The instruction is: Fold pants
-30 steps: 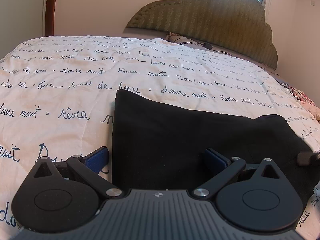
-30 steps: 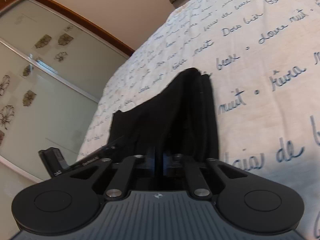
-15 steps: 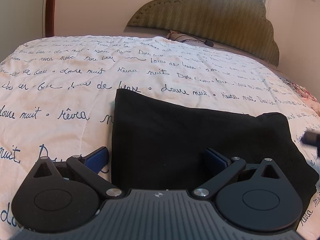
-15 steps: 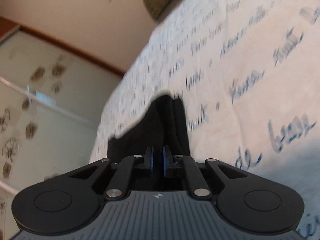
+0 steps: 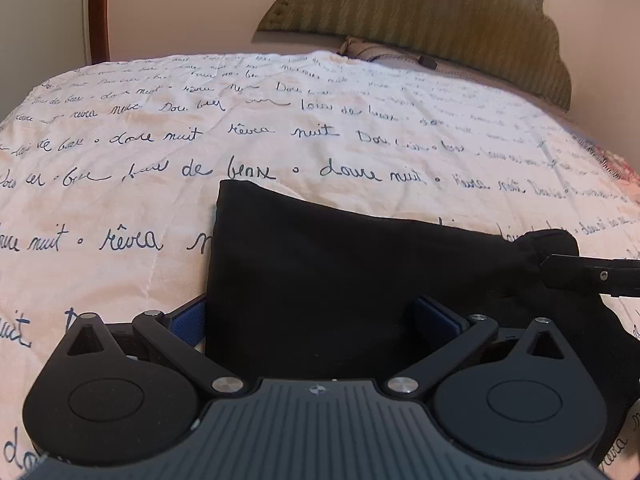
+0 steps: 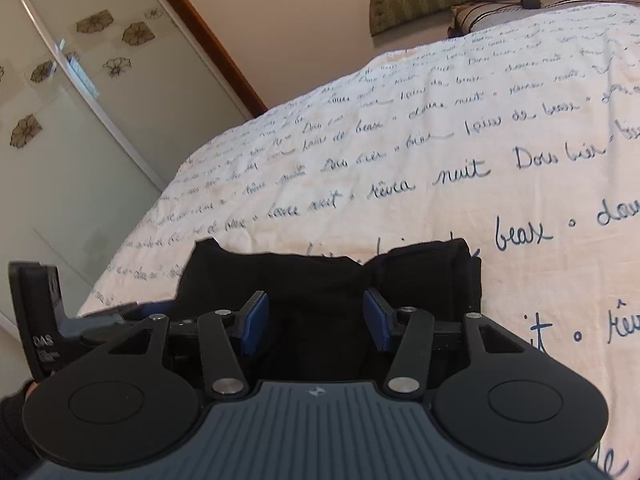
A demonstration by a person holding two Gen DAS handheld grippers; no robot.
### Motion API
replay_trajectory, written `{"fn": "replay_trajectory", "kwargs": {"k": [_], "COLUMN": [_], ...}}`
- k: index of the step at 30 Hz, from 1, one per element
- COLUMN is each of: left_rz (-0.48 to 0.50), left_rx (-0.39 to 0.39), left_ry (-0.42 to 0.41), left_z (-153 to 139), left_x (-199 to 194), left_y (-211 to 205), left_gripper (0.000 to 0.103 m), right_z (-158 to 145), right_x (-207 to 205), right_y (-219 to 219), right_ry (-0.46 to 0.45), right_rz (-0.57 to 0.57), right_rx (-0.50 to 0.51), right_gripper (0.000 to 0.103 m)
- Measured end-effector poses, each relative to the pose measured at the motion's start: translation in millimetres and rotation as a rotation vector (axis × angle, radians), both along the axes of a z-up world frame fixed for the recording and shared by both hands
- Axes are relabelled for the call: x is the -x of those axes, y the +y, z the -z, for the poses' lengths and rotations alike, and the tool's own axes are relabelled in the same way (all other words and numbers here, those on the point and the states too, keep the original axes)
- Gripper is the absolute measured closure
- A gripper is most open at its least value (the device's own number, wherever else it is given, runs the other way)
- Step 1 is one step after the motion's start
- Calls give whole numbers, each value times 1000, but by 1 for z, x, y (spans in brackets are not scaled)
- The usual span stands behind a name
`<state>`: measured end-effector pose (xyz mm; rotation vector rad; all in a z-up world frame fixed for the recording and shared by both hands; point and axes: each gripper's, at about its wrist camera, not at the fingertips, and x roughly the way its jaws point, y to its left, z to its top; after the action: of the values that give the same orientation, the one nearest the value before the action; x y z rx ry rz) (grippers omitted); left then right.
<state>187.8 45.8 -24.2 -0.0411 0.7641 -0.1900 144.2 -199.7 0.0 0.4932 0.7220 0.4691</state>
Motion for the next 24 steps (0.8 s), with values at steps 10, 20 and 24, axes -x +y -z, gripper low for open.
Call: {"fn": "replay_trajectory", "kwargs": {"k": [10, 20, 24], "left_rz": [-40, 2, -47], "left_rx": [30, 62, 75], "left_ry": [-1, -58, -23], "left_z": [-10, 0, -14], "left_x": [24, 87, 97], "left_y": [13, 20, 36], "left_gripper": [0, 0, 4], "right_z": [-14, 3, -16], "right_x": [30, 108, 125], "right_y": [-17, 4, -2], "right_ry": [-12, -134, -86], "right_rz": [80, -14, 57], "right_rx": [-33, 40, 72], "right_gripper": [62, 31, 31]}}
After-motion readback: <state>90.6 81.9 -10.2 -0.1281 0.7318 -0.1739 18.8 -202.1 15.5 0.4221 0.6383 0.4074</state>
